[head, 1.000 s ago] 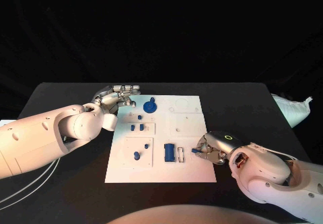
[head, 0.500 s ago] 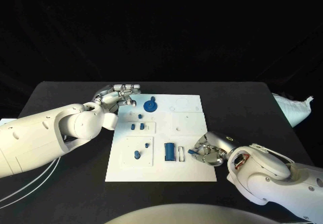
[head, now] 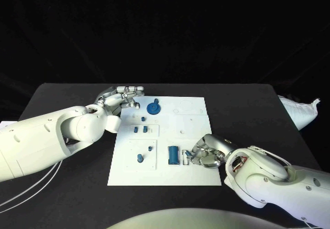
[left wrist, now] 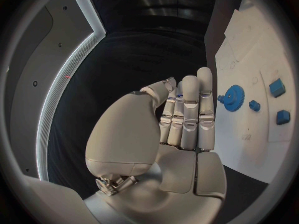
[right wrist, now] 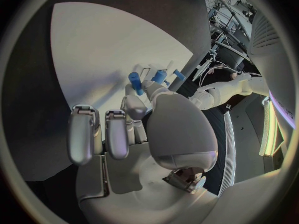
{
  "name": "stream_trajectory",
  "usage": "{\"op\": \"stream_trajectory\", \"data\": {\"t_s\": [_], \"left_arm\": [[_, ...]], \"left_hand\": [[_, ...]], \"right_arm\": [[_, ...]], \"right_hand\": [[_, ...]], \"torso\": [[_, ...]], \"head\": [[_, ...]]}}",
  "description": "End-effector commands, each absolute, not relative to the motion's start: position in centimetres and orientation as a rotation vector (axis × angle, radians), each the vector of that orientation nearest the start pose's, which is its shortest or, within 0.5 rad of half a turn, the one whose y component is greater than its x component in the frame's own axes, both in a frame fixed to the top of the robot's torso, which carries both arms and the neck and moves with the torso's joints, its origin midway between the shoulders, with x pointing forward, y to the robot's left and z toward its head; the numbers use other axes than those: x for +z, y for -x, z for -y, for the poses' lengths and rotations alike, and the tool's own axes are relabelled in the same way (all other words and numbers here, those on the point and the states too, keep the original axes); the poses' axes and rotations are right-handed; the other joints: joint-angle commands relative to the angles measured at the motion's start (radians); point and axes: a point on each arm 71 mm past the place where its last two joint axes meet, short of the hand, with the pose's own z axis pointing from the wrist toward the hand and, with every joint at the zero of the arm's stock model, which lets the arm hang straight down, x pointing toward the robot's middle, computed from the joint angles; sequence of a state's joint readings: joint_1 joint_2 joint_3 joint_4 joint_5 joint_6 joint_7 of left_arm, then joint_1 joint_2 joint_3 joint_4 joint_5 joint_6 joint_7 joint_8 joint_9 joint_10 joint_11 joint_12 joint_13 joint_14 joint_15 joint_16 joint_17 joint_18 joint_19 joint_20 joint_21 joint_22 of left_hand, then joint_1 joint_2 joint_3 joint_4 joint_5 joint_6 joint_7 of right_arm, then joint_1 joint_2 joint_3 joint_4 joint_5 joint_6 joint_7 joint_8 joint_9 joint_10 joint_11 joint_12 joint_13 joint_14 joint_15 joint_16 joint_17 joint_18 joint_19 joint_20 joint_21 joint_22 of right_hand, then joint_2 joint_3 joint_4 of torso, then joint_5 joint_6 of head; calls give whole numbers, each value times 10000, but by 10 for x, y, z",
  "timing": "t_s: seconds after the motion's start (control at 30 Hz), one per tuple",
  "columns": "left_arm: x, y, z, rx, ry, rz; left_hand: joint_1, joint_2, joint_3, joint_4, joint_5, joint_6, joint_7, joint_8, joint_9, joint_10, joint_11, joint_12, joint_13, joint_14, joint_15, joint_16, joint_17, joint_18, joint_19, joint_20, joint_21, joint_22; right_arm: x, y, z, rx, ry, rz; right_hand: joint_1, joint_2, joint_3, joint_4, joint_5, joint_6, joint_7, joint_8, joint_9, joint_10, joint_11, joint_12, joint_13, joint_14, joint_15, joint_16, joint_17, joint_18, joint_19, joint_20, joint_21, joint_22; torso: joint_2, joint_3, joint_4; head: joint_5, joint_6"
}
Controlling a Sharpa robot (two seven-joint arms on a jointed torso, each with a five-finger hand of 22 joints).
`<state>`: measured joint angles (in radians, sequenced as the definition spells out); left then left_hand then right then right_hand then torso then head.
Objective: Assemble the parts on the task board
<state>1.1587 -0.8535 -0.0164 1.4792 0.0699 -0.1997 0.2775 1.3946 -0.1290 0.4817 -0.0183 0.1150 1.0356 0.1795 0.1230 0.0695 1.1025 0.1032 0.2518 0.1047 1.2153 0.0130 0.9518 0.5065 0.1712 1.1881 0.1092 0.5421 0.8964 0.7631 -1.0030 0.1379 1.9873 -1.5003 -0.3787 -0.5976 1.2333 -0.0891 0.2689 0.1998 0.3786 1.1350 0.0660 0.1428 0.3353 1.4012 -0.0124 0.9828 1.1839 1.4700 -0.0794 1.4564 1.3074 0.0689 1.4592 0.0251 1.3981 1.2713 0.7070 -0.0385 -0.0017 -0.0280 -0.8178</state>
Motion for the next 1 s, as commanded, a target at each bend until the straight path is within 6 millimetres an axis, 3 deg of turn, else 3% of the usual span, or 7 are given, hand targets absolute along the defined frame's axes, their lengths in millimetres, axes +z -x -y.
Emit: {"op": "stream_trajectory", "data": {"t_s": [0.03, 0.53, 1.0], "left_arm": [[-200, -490, -219, -15839, 12705, -15376], [-200, -490, -218, -15846, 12705, -15397], [-200, -490, -218, -15837, 12675, -15440]], "left_hand": [[34, 35, 5, -77, -19, -69, 4, 31, -14, -66, 5, 58, 3, -60, 9, -29, -15, 104, -38, 12, -45, -15], [34, 35, 5, -77, -19, -69, 4, 31, -14, -66, 5, 58, 3, -60, 9, -29, -15, 104, -38, 12, -45, -15], [34, 35, 5, -77, -19, -69, 4, 31, -14, -66, 5, 58, 3, -60, 9, -29, -15, 104, -38, 12, -45, -15]], "right_arm": [[-255, -340, 174, 5854, -2561, -19853], [-260, -343, 167, 5619, -1784, -20349], [-259, -345, 164, 5491, -1414, -20176]], "right_hand": [[-182, -13, -70, 110, 74, 80, 14, -60, -1, 75, -4, 38, 15, 662, -15, 55, 681, -83, 52, -5, 43, 23], [-570, 90, -459, 408, 90, 223, -44, -9, 133, 9, -46, -450, -307, 665, -48, 68, 709, -86, 66, -23, 52, 46], [-1071, 167, -1345, 857, -513, 354, -112, 83, 399, 175, -95, -8, 0, 660, -88, 53, 705, -87, 72, -57, 39, 51]], "torso": [[9, 3, 0], [2, 10, -10], [3, 9, -10]], "head": [[6, 3], [35, 3], [43, 9]]}}
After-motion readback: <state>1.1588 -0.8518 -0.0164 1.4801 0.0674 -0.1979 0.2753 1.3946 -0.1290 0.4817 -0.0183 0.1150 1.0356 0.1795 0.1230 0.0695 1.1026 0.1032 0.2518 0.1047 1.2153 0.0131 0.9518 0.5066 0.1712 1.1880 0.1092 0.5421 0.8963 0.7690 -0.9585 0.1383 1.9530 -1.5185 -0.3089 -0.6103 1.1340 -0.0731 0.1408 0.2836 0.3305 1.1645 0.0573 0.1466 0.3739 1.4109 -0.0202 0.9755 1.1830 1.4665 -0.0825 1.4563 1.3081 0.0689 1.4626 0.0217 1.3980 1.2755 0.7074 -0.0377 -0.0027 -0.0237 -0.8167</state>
